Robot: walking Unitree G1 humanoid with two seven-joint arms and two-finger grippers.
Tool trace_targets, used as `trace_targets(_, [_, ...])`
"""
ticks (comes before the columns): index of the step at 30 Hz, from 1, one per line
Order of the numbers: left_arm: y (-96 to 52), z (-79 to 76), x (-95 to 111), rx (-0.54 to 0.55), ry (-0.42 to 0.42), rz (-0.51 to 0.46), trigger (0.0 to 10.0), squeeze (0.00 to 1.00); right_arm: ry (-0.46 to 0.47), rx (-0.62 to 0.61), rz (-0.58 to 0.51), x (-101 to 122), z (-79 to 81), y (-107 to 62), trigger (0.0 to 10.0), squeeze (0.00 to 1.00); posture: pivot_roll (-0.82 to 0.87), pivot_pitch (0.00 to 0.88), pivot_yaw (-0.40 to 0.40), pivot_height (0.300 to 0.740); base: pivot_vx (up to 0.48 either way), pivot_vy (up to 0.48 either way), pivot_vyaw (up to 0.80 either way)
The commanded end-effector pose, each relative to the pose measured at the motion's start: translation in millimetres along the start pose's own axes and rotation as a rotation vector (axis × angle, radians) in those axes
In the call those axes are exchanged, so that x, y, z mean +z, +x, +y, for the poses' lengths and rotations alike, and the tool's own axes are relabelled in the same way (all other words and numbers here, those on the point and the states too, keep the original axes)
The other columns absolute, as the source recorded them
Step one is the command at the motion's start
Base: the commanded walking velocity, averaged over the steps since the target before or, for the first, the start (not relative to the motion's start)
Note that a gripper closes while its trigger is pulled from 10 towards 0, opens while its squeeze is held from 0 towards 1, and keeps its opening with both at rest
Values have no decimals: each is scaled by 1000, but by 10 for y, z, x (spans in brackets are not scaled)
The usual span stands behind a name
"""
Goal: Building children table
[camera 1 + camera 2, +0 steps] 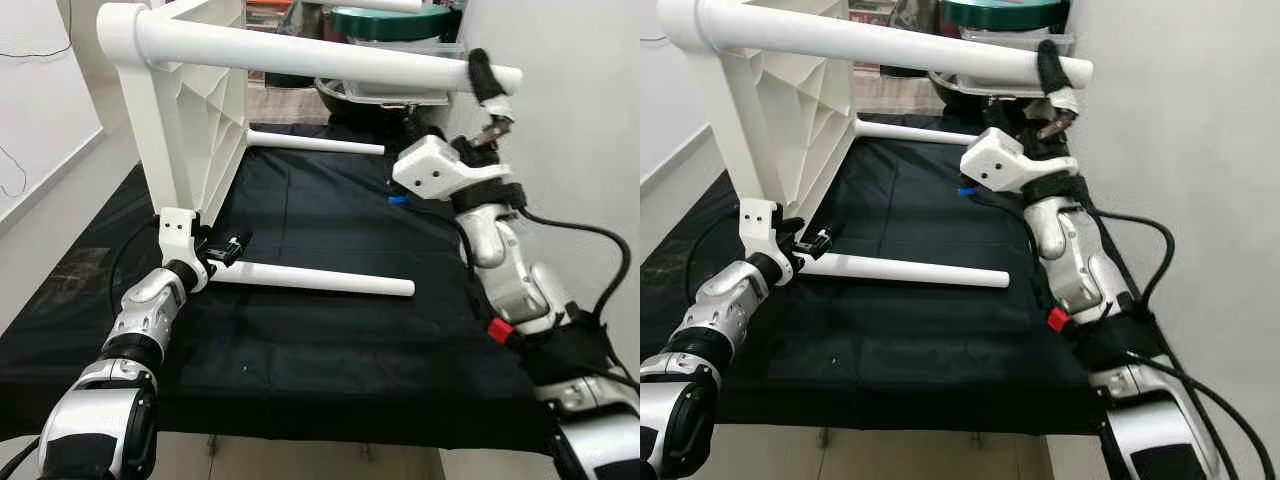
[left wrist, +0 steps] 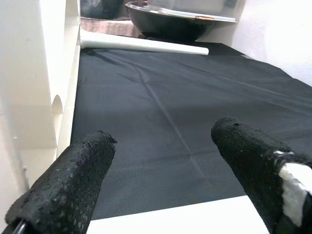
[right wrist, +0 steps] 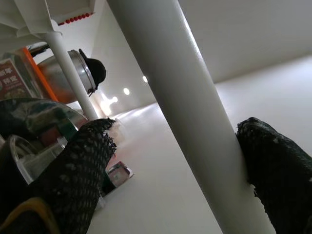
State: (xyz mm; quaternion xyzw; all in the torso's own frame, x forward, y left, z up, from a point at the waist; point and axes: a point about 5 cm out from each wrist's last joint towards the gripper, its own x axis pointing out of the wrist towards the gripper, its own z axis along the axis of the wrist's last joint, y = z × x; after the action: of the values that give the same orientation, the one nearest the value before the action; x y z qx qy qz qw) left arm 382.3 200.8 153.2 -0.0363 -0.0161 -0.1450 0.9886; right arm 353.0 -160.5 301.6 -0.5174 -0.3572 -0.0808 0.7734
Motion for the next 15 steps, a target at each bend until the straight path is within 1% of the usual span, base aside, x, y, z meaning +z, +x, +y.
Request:
trace_targets(1, [3, 3, -4, 0, 11, 7, 10000, 0, -24, 28, 3, -43, 6, 39, 10000, 0, -55, 0, -65, 740, 0, 0, 0])
trace_targets(3, [3, 3, -4, 0, 11, 7, 10000, 0, -24, 28, 3, -43, 6, 39, 10000, 0, -55, 0, -65, 740, 0, 0, 0])
trace_targets(5, [0, -1, -17, -1, 10, 10, 10000, 0, -35, 26, 12, -72, -21, 65, 10000, 0, -56, 0, -64, 740, 0, 0, 0])
trace_targets(7, [-11, -2, -40, -1, 9, 16, 10000, 0, -54, 17, 25, -128, -89, 113, 10000, 0, -59, 0, -63, 740, 0, 0, 0])
trace_targets(8, [-11, -2, -40, -1, 9, 16, 10000, 0, -54, 17, 25, -128, -89, 113, 10000, 0, -59, 0, -63, 740, 0, 0, 0])
trace_targets(9, [-16, 4, -47, 1, 9, 19, 10000, 0, -63, 14, 31, -152, -118, 132, 7294, 0, -62, 0, -63, 740, 0, 0, 0])
trace_targets(10, [-19, 11, -49, 3, 9, 21, 10000, 0, -70, 15, 33, -172, -138, 155, 5294, 0, -64, 0, -62, 740, 0, 0, 0])
trace_targets(11, [-19, 15, -48, 5, 9, 23, 10000, 0, -75, 17, 34, -182, -154, 179, 2824, 0, -64, 0, -62, 740, 0, 0, 0])
trace_targets(12, [-19, 15, -48, 5, 9, 23, 10000, 0, -75, 17, 34, -182, -154, 179, 2824, 0, -64, 0, -62, 740, 0, 0, 0])
trace_targets(13, [-18, 17, -47, 6, 9, 24, 10000, 0, -78, 18, 34, -186, -163, 196, 2078, 0, -64, 0, -62, 740, 0, 0, 0])
trace_targets(14, [-18, 17, -47, 6, 9, 24, 10000, 0, -78, 18, 34, -186, -163, 196, 2078, 0, -64, 0, -62, 740, 0, 0, 0])
trace_targets(15, [-17, 18, -46, 7, 9, 24, 10000, 0, -80, 21, 31, -188, -165, 211, 1804, 0, -68, 0, -63, 740, 0, 0, 0])
